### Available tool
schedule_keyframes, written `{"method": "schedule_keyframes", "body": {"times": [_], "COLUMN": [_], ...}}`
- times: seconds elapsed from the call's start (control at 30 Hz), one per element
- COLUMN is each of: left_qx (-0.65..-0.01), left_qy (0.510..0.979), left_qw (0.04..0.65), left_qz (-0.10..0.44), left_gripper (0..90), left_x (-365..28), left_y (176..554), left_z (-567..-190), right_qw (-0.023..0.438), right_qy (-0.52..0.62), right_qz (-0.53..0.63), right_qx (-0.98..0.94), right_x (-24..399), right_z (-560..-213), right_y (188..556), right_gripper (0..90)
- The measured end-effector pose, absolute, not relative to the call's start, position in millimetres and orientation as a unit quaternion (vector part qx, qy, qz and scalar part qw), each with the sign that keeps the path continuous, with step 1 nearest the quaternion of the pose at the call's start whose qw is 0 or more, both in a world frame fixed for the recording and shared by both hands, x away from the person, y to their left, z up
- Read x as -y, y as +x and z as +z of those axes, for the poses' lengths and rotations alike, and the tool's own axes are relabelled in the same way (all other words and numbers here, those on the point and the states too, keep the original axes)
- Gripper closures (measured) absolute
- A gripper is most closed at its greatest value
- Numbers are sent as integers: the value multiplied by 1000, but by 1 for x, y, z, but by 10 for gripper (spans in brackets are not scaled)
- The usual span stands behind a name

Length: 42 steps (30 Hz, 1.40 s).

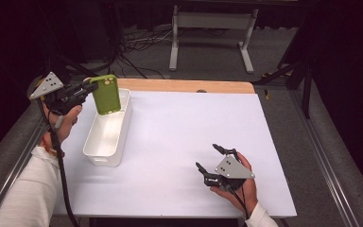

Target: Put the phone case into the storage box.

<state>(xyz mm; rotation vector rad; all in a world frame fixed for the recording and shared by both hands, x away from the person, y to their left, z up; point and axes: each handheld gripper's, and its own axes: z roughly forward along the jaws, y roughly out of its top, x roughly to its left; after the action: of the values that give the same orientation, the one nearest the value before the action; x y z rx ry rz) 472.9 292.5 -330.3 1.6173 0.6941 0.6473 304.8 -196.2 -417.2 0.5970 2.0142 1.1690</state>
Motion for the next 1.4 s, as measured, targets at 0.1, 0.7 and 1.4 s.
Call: {"method": "schedule_keyframes", "body": {"times": [0.1, 0.7, 1.4], "left_qx": [-307, -331, -333], "left_qy": [694, 714, 720], "left_qw": [589, 551, 554], "left_qz": [278, 276, 252], "left_gripper": [786, 785, 784], "left_x": [-292, -275, -273], "left_y": [483, 525, 554], "left_z": [-334, -358, -396], "right_qw": [361, 355, 346], "right_qy": [229, 225, 232], "right_qz": [454, 458, 445], "right_qx": [-782, -783, -793], "right_x": [196, 196, 193], "right_z": [-418, -420, -424], "right_y": [305, 306, 311], "right_gripper": [229, 233, 233]}}
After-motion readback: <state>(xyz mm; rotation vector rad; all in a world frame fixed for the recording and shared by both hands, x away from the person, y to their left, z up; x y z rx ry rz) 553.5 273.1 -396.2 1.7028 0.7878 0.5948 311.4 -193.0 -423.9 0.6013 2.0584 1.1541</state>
